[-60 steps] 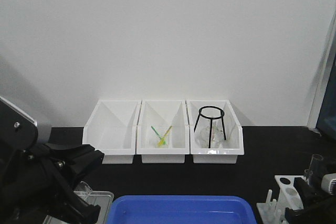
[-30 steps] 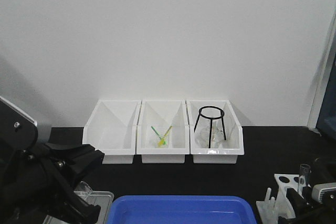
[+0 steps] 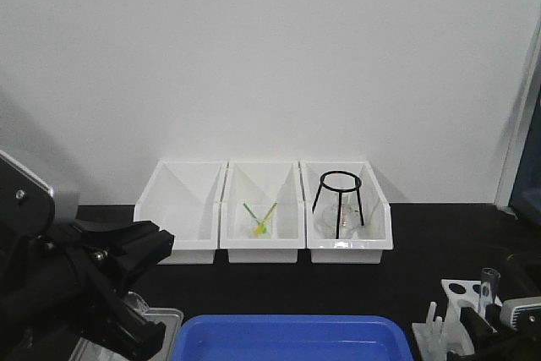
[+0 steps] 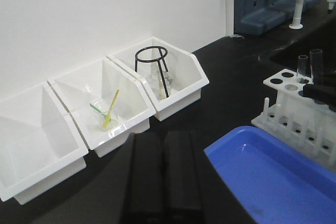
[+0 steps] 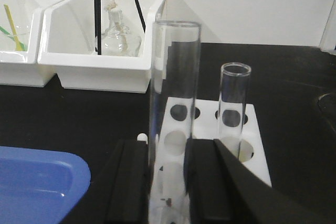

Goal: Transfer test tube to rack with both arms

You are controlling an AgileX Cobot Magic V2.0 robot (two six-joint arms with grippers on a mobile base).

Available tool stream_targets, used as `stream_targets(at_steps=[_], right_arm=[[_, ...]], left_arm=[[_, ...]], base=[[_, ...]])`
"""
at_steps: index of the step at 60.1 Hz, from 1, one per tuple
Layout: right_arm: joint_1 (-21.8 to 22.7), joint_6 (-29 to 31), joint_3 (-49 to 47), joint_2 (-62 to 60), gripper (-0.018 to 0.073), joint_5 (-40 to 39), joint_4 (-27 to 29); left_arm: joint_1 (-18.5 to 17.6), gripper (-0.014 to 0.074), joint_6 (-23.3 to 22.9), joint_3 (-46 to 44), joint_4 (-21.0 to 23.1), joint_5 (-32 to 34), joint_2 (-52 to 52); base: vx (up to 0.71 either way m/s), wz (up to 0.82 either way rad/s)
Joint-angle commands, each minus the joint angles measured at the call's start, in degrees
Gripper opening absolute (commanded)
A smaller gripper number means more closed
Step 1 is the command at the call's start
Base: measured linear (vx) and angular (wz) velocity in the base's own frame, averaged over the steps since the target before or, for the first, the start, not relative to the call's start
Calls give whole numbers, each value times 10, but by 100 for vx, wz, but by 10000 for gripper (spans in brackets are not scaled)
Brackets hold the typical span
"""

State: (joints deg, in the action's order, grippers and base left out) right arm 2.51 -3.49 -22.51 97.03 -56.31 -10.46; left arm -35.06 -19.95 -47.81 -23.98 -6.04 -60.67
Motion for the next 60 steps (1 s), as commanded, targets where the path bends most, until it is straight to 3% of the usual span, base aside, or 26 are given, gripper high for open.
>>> stream_targets(at_steps=[1, 19, 29, 37, 45, 54, 60], right_arm=[[5, 1, -15, -18, 207, -44, -1], [5, 1, -15, -29, 435, -48, -1], [5, 1, -15, -102, 475, -24, -8], [4, -12, -15, -228, 466, 55, -31], [3, -86, -15, -386, 340, 221, -96], [3, -198, -15, -545, -17, 433, -196], [3, -244, -15, -627, -13, 517, -227]], left_arm=[[0, -6, -5, -17, -3, 47, 11], [0, -6, -5, -17, -3, 47, 11], [0, -6, -5, -17, 2, 47, 11], [0, -6, -25, -17, 2, 42, 11], [0, -6, -41, -17, 2, 5, 11], [0, -6, -59, -17, 2, -35, 11], [0, -6, -65, -17, 2, -42, 11]], base=[[0, 0], [0, 0], [0, 0], [0, 0], [0, 0], [0, 0], [0, 0]])
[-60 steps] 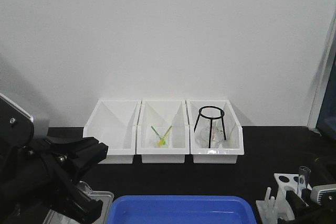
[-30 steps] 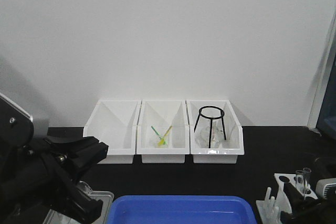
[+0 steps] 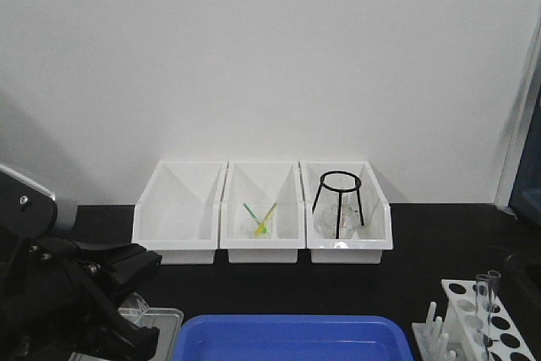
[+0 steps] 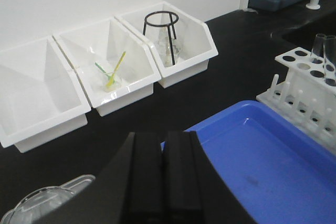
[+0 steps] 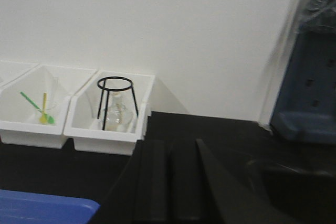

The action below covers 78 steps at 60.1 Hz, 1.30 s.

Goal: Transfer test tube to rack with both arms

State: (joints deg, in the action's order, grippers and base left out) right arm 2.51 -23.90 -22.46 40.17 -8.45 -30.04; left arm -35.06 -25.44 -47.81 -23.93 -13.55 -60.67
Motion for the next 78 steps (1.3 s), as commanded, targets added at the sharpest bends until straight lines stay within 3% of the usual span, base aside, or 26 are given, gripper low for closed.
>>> stream_targets(at_steps=[1, 17, 43, 48, 52, 56, 65, 70, 78], right_arm=[[3, -41, -16, -66, -13, 43, -33], [3, -40, -16, -147, -11, 48, -37], [3, -40, -16, -150, -11, 51, -37], [3, -40, -16, -150, -11, 51, -37], [3, -40, -16, -150, -11, 51, -37], [3, -40, -16, -150, -11, 50, -37], [3, -40, -16, -150, -11, 50, -37], [3, -40, -16, -150, -11, 50, -37], [3, -40, -16, -150, -11, 49, -37]], left_arm=[[0, -6, -10, -17, 2, 33, 11], [0, -6, -9, -17, 2, 22, 10], [0, -6, -9, -17, 1, 22, 10], [2, -6, -9, -17, 2, 49, 10], [9, -6, -6, -17, 39, 77, 11], [17, -6, 42, -17, 92, 96, 17], [45, -6, 221, -17, 212, 108, 29], [56, -6, 259, -17, 227, 113, 31], [83, -6, 266, -16, 216, 109, 31]], base=[[0, 0], [0, 0], [0, 0], [0, 0], [0, 0], [0, 0], [0, 0], [0, 0], [0, 0]])
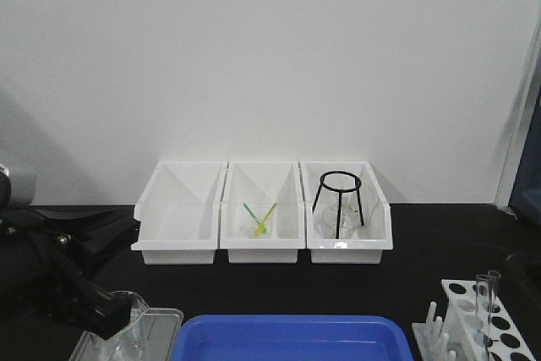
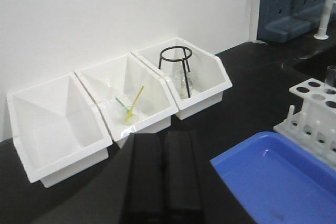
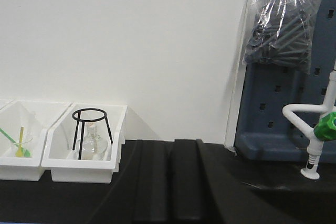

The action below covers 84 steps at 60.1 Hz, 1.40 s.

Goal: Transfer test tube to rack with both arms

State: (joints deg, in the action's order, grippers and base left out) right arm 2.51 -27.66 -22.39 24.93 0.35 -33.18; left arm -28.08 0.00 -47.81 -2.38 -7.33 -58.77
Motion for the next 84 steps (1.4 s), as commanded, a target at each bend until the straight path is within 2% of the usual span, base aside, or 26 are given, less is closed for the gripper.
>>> stream_targets(at_steps=[1, 11, 21, 29, 34, 43, 47, 84], right_arm=[[3, -2, -16, 2, -11, -39, -6], [3, -2, -16, 2, -11, -37, -6], [3, -2, -16, 2, -11, -39, -6], [3, -2, -16, 2, -11, -39, -6], [3, -2, -16, 2, -11, -39, -6], [3, -2, -16, 2, -11, -39, -6], [3, -2, -16, 2, -11, -39, -6], [3, -2, -16, 3, -11, -36, -6]], left_arm=[[19, -6, 11, -14, -2, 44, 16], [110, -6, -8, 65, -3, 29, 112], [186, -6, -3, 216, -10, 34, 308], [227, -6, -5, 338, -9, 28, 453], [245, -6, -22, 409, 5, 29, 540], [255, -6, -56, 483, 13, 50, 604], [256, -6, -59, 481, 11, 20, 601], [256, -6, -59, 482, 11, 18, 602]], base=[[0, 0], [0, 0], [0, 0], [0, 0], [0, 0], [0, 0], [0, 0], [0, 0]])
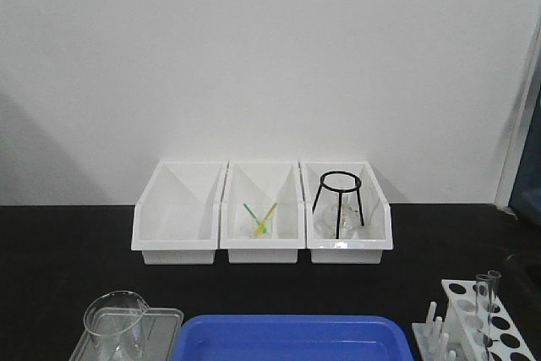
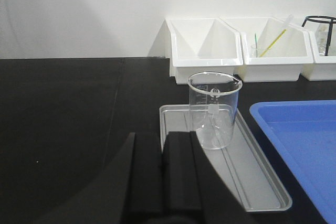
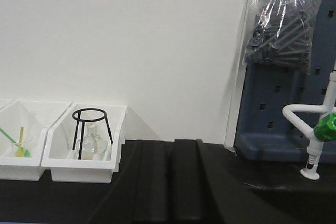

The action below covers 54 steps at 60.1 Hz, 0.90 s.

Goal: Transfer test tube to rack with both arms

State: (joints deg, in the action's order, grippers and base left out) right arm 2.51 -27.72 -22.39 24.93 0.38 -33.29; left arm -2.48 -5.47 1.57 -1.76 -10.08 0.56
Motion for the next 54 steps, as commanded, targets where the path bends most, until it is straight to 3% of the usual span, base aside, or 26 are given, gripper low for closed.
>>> stream_targets(at_steps=[1, 31, 34, 38, 44, 54], right_arm=[[3, -1, -16, 3, -11, -36, -5], [3, 4, -16, 3, -11, -32, 8], [3, 16, -16, 3, -11, -21, 33], [3, 49, -16, 2, -11, 2, 112], [3, 143, 12, -18, -11, 25, 204], [3, 177, 152, -125, -11, -17, 223]], left_arm=[[0, -6, -4, -12, 5, 45, 9], [0, -6, -4, -12, 5, 45, 9], [0, -6, -4, -12, 5, 45, 9], [0, -6, -4, -12, 5, 45, 9], [0, -6, -4, -12, 5, 45, 9], [0, -6, -4, -12, 5, 45, 9]], base=[[0, 0], [0, 0], [0, 0], [0, 0], [0, 0], [0, 0]])
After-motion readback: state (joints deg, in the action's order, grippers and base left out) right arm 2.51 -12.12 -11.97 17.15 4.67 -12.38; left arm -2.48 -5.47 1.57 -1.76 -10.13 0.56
